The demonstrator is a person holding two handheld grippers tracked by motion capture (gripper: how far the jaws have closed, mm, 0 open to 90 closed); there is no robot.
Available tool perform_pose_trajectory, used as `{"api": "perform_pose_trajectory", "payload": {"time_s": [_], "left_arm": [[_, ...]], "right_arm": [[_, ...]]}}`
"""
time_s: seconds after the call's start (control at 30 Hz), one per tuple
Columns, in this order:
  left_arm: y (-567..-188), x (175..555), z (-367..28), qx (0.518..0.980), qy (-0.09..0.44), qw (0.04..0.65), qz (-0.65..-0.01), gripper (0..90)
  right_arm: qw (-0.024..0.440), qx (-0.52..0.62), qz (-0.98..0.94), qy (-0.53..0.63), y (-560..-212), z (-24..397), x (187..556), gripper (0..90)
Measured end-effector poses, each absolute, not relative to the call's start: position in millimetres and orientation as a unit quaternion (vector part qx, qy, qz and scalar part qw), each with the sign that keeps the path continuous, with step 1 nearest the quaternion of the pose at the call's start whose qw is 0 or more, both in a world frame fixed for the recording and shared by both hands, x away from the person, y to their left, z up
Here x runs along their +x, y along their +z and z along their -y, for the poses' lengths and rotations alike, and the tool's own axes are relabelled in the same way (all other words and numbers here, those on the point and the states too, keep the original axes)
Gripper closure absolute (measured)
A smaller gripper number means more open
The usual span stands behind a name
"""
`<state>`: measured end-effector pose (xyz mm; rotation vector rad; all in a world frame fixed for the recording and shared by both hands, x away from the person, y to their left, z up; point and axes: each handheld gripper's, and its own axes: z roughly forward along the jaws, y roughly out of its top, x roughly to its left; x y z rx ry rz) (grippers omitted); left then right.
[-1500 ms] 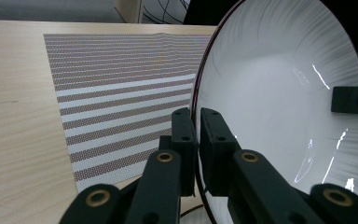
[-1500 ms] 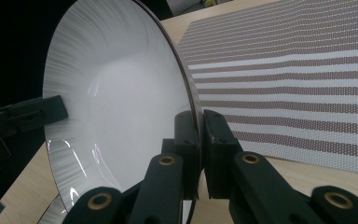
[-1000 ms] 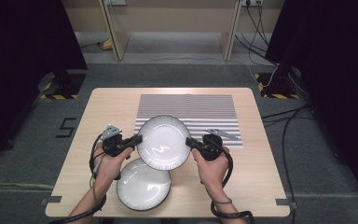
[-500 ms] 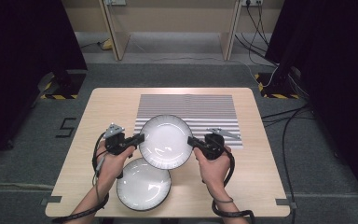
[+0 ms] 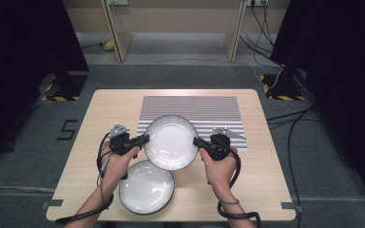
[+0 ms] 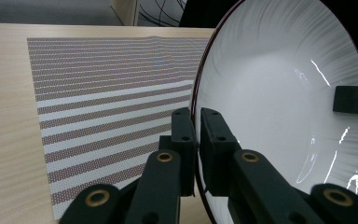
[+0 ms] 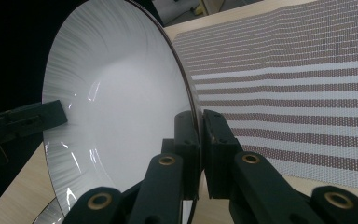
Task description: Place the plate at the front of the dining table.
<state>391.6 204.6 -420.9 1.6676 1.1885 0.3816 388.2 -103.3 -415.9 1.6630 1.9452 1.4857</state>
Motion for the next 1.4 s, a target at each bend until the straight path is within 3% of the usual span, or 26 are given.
{"api": "perform_pose_trajectory", "payload": {"time_s": [1.4], "left_arm": [[-421,418,-191,0.693,0.16,0.506,-0.488,83.8]], "right_arm": [[0.105,0.573,-0.641,0.5,-417,112,405,85.4]]}}
